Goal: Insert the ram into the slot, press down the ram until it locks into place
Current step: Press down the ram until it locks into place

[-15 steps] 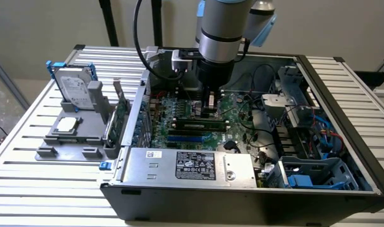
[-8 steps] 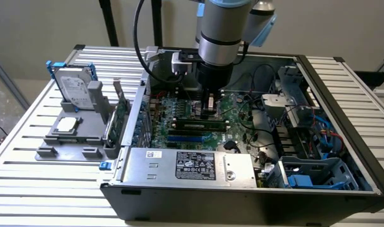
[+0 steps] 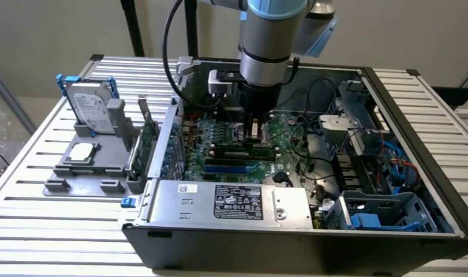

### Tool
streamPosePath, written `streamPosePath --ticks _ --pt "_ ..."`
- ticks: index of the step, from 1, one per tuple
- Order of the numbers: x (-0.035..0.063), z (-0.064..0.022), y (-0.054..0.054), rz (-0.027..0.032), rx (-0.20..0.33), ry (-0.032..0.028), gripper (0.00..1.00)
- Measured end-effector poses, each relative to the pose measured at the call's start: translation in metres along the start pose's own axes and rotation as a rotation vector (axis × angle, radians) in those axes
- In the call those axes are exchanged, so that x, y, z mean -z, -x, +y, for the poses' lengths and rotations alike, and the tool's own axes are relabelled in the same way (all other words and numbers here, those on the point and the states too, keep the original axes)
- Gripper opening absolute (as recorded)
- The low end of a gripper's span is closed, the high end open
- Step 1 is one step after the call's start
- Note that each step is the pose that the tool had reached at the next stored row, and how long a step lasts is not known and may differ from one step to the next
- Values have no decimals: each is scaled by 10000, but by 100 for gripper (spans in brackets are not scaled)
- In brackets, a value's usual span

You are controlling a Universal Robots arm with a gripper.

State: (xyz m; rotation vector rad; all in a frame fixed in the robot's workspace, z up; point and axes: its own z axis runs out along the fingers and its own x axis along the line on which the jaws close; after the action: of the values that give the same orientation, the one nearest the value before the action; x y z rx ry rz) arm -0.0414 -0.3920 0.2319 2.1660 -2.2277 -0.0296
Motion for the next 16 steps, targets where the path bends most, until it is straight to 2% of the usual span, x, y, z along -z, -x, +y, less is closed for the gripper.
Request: streamPosePath --ticks 5,7,9,16 --pt "-81 1 5 41 -2 8 11" --pt "-76 2 4 54 -1 11 11" --pt "-14 1 9 16 -3 13 11" --pt "273 -42 1 31 15 42 11"
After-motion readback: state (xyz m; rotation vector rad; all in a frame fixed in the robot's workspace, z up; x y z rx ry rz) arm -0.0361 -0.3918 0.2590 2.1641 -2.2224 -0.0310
